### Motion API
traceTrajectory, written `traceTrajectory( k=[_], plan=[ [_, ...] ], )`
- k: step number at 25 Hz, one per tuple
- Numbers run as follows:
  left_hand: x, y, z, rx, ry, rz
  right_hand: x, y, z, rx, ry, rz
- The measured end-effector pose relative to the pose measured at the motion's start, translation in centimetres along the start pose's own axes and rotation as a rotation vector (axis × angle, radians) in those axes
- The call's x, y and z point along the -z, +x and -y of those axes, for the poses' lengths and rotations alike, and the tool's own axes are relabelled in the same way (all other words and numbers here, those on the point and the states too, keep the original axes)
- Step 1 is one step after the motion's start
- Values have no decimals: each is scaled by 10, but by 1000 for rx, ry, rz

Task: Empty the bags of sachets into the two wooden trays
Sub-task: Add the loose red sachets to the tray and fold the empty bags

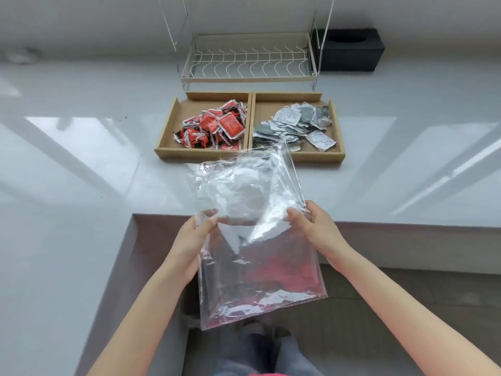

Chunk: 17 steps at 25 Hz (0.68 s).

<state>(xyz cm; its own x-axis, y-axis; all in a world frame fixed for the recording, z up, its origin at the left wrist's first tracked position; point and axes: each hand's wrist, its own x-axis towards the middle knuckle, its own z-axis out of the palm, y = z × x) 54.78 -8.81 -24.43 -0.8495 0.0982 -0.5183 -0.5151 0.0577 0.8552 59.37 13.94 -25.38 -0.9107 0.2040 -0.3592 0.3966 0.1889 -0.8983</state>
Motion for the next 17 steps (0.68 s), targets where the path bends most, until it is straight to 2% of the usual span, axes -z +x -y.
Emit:
traceTrajectory(
  k=[9,12,17],
  plan=[
    [21,-28,47,29,-77,-151,-29,-12,-18,-52,-81,174],
    [31,-30,75,110,-76,-210,-42,-16,-37,-117,-110,268],
    [56,-11,131,274,-61,-233,-77,-10,-80,-230,-221,316]
  ],
)
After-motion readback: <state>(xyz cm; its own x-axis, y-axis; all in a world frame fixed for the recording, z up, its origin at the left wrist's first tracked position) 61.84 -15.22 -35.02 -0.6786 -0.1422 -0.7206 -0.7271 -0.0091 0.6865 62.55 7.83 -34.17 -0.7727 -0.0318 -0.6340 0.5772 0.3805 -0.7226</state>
